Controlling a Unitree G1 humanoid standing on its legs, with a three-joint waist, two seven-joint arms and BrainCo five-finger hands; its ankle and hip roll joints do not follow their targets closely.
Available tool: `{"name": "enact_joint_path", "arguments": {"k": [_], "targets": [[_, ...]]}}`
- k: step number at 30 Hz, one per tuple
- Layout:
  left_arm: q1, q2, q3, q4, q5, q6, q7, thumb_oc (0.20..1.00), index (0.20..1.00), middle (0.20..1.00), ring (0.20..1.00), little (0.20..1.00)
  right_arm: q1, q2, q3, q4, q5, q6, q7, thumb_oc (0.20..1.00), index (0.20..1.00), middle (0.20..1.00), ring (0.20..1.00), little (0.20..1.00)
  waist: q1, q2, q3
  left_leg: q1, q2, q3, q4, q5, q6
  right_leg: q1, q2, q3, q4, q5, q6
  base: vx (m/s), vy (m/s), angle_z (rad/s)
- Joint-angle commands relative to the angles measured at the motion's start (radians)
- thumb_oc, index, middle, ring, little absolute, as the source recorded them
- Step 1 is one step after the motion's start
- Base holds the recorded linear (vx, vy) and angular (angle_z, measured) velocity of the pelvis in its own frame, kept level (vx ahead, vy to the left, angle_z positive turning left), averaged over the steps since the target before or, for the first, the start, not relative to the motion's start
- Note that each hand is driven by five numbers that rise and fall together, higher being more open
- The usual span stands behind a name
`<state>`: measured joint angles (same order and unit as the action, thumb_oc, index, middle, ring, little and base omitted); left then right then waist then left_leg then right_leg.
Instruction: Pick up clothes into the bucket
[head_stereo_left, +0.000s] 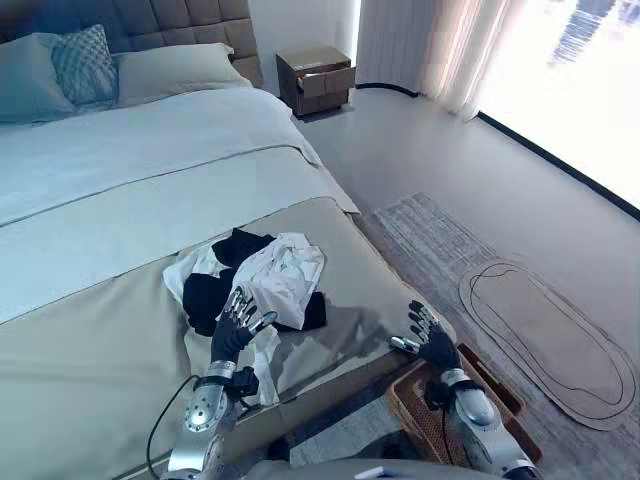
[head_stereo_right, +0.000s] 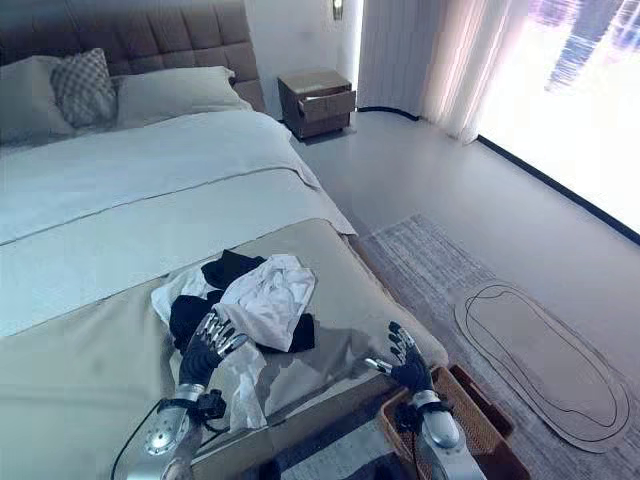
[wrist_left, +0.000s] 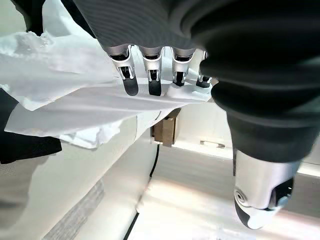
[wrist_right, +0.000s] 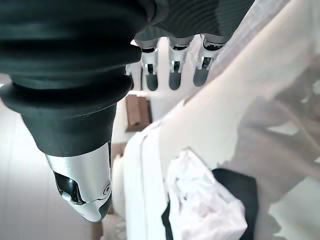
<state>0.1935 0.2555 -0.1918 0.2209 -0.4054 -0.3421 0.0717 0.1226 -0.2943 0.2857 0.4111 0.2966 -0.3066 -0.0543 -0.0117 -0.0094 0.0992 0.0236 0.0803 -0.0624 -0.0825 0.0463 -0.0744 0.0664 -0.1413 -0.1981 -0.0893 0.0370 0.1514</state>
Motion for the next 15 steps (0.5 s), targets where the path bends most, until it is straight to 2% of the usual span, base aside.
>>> {"name": "enact_joint_path", "arguments": {"k": [1, 15], "targets": [[-0.059, 0.048, 0.028, -0.049, 0.046, -0.087, 0.005, 1.0, 1.0, 1.0, 1.0, 1.0, -0.039, 0.013, -0.002, -0.068, 0.002, -0.054, -0.008, 1.0, 1.0, 1.0, 1.0, 1.0, -0.003, -0.061, -0.019, -0.022, -0.03, 0.023, 0.021, -0.012, 0.025, -0.074, 0.001, 0.051, 0.061, 0.038, -0.009, -0.8, -0.249, 0.21], [-0.051, 0.046, 0.024, -0.041, 0.039, -0.086, -0.008, 1.0, 1.0, 1.0, 1.0, 1.0, -0.034, 0.011, -0.007, -0.066, -0.008, -0.052, -0.007, 1.0, 1.0, 1.0, 1.0, 1.0, -0.004, -0.063, -0.016, -0.021, -0.03, 0.027, 0.019, -0.014, 0.026, -0.073, 0.0, 0.052, 0.056, 0.042, -0.006, 0.0, 0.0, 0.0]]}}
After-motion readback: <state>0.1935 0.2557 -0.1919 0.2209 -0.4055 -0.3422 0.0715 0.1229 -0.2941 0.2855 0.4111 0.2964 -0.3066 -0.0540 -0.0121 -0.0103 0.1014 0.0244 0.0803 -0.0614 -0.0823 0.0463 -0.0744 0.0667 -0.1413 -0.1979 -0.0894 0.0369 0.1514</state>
